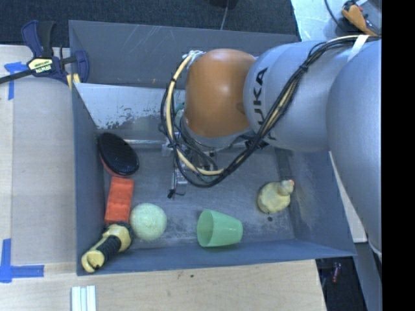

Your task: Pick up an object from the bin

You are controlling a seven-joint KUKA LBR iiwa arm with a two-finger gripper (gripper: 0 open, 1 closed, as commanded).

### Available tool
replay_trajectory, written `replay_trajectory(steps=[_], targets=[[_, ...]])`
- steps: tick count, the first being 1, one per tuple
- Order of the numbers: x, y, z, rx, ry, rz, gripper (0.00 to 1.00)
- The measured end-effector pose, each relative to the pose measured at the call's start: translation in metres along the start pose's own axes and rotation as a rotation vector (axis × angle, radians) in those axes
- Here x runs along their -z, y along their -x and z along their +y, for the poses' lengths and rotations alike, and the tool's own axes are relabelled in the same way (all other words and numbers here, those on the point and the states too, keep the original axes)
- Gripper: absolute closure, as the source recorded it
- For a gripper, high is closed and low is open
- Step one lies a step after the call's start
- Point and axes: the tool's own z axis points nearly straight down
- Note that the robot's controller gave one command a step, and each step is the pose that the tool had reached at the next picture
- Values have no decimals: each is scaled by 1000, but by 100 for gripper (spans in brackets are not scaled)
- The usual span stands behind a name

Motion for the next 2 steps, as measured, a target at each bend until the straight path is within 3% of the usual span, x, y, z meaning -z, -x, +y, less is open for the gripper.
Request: replay_trajectory(steps=[1, 2], targets=[[5, 2, -1, -3, 1, -8, 0], [-77, 16, 64, 617, -3, -5, 0]])
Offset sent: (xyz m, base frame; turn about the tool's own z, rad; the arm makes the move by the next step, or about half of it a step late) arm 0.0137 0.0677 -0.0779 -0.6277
